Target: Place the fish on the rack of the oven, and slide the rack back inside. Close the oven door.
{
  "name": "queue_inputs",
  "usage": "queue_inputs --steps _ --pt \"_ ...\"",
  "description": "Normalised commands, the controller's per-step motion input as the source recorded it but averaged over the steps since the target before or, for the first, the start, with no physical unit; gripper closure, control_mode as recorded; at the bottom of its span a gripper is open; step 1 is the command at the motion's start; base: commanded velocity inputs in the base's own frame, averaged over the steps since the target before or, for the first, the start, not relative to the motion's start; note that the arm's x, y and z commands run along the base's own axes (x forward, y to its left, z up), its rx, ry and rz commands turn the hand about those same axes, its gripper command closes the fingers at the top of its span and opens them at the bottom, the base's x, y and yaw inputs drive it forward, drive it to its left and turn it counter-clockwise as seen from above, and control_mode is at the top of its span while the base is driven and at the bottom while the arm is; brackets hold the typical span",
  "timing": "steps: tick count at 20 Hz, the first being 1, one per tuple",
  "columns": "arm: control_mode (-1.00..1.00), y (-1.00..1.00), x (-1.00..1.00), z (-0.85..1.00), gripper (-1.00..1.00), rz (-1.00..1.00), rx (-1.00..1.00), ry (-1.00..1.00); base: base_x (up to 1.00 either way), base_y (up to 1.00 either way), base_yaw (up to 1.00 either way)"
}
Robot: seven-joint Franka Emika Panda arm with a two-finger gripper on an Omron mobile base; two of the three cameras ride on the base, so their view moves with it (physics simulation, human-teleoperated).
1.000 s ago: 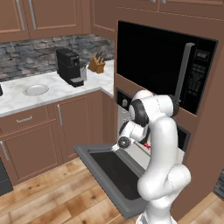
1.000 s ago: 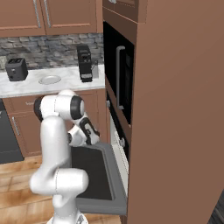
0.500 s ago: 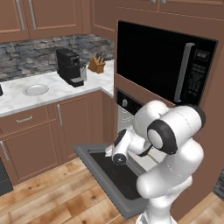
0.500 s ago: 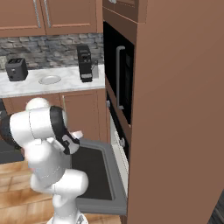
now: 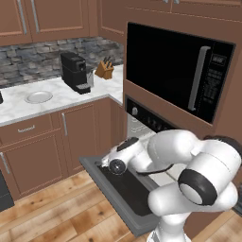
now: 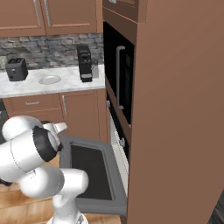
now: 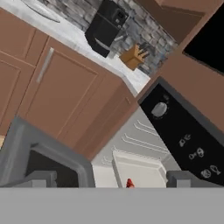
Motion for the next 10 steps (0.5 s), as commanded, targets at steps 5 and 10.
queue_inputs --steps 5,10 --pt "-1.0 0.99 -0.43 0.01 -1.0 0.0 -0.18 0.18 0.0 0.0 0.0" --pt "-1.0 1.0 -0.4 -0.18 -1.0 0.0 -0.28 0.22 0.0 0.0 0.0"
